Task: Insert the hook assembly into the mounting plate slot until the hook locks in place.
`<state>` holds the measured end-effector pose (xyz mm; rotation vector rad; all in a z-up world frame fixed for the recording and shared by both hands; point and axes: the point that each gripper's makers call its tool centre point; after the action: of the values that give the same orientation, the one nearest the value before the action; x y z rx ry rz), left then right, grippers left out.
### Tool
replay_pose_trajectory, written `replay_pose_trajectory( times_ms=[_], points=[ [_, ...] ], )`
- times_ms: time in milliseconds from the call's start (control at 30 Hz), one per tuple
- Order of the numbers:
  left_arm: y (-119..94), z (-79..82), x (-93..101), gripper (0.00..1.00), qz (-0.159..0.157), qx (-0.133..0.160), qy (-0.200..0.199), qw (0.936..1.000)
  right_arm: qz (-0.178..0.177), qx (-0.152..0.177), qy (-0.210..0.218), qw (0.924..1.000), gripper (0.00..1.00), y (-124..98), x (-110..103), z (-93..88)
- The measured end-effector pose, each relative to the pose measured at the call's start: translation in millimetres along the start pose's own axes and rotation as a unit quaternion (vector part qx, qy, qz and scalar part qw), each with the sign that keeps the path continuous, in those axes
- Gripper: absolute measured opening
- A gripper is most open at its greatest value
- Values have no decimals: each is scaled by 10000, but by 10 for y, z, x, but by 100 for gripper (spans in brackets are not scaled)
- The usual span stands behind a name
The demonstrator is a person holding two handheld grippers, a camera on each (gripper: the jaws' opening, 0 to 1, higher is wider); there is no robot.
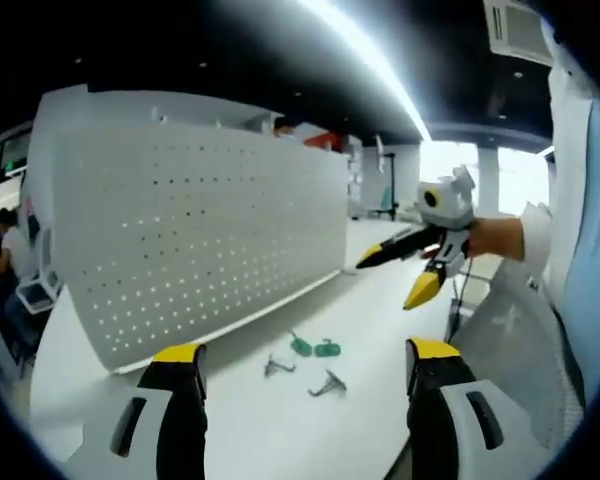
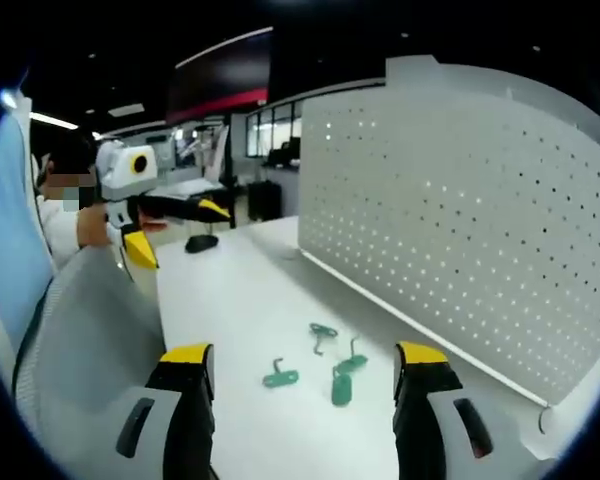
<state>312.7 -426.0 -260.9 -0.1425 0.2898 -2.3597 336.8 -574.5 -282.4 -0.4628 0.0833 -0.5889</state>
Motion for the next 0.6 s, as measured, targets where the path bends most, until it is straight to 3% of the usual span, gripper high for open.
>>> replay_pose_trajectory(
  times_ms=[600],
  points=[
    [-4,14,-11,82,20,16,4,10000,13,-104,-13,9999,71,42,21,-32]
  ],
)
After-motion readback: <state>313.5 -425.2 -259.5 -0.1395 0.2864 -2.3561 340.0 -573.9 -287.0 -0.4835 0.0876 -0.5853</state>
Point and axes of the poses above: the point that each gripper's makers call its tool centre point, and the gripper's own axes: y roughly forward along the fingers, x roughly to its right, z roughly out of its top, and after that the axes turned 1 degree about -x, right-handed
